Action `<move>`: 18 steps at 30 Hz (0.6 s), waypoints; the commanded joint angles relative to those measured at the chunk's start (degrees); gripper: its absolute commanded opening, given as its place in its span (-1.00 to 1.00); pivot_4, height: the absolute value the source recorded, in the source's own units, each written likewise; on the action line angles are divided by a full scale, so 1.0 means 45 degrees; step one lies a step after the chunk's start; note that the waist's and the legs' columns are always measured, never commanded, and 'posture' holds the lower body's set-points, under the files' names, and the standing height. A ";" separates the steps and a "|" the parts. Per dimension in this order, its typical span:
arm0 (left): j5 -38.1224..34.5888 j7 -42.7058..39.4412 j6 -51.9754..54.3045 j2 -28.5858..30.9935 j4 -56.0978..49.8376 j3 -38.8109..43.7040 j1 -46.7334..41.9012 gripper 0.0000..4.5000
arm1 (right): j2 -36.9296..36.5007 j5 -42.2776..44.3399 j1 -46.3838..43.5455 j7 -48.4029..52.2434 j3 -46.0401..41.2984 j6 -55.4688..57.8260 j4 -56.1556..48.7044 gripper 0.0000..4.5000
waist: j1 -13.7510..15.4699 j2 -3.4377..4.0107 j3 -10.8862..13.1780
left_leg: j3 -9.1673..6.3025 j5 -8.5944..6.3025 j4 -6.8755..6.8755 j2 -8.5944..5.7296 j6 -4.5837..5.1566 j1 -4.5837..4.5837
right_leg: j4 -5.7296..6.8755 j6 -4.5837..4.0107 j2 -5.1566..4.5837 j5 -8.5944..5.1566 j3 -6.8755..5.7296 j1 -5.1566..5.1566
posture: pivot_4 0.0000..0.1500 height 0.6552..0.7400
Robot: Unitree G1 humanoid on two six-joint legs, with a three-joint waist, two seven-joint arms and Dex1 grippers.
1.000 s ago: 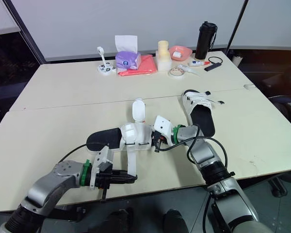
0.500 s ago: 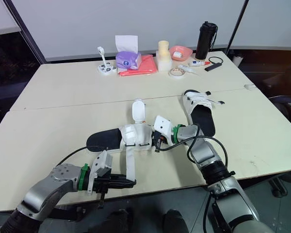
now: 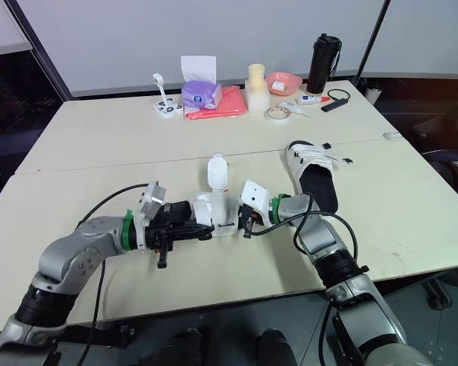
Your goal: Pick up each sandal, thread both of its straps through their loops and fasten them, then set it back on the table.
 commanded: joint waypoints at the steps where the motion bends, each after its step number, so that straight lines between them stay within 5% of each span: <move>1: -0.0606 0.0343 0.0233 -0.0378 0.0462 0.0709 -0.0990 -0.97 | 0.0005 -0.0345 0.0272 0.0043 0.0504 0.0167 0.0474 -1.00 | 0.0002 -0.0001 0.0001 | 0.0000 0.0001 0.0001 -0.0015 -0.0001 0.0000 | 0.0005 0.0000 0.0001 0.0000 0.0000 0.0000 | 1.00 1.00; 16: -0.0025 0.1524 0.0856 -0.1620 0.4046 0.0828 -0.2355 -0.97 | 0.0007 -0.0320 0.0331 -0.0161 0.0503 0.0244 0.0359 -1.00 | 0.0010 -0.0006 0.0002 | -0.0003 0.0012 0.0012 -0.0038 -0.0019 0.0000 | 0.0020 0.0003 0.0003 0.0002 -0.0003 0.0002 | 1.00 1.00; 18: -0.0072 0.1528 0.1098 -0.1632 0.4145 0.0848 -0.2346 -0.71 | 0.0006 -0.0318 0.0357 -0.0189 0.0509 0.0259 0.0333 -1.00 | 0.0007 -0.0007 0.0001 | -0.0004 0.0012 0.0012 -0.0038 -0.0019 0.0000 | 0.0022 0.0003 0.0003 0.0002 -0.0003 0.0002 | 1.00 1.00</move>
